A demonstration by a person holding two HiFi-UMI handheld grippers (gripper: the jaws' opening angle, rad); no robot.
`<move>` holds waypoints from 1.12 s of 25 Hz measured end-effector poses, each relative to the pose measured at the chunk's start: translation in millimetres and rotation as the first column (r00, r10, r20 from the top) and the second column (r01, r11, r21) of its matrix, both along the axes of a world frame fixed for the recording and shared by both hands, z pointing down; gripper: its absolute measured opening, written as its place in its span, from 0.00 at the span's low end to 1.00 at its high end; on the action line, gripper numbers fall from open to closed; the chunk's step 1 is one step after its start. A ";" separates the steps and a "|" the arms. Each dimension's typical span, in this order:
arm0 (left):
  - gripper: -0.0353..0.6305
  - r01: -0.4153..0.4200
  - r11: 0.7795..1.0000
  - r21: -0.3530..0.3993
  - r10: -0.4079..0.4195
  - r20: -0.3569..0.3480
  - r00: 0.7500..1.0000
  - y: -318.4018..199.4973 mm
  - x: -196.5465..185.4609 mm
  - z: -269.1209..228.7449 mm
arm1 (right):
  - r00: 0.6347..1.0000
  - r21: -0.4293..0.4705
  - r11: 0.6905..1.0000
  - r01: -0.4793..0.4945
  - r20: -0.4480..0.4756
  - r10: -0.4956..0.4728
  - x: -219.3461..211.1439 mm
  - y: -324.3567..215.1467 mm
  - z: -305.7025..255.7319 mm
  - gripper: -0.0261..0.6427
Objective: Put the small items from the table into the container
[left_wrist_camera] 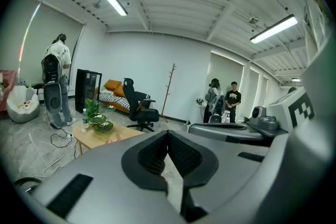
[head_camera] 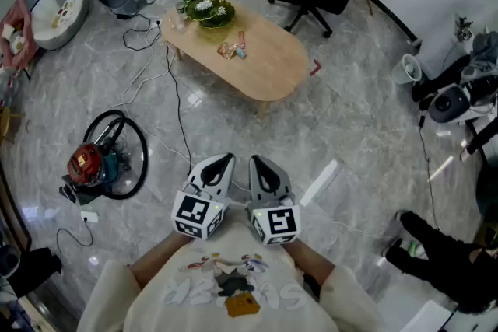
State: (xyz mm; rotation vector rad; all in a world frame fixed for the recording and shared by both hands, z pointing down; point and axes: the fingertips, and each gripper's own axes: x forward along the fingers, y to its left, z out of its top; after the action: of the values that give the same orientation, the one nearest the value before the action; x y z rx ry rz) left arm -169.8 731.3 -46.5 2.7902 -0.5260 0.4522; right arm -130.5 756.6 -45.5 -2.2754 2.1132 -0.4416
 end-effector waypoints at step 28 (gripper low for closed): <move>0.06 0.030 0.999 -0.025 -0.031 -0.044 0.999 -106.3 -61.7 -2.3 | 0.999 -0.019 0.999 0.033 -0.021 -0.034 -60.2 -98.7 6.2 0.04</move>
State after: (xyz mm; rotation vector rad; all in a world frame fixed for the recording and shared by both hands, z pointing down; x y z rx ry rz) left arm -231.5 625.0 -48.8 2.7577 -0.5483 0.3872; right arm -190.7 658.0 -39.3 -2.2678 2.1696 -0.4418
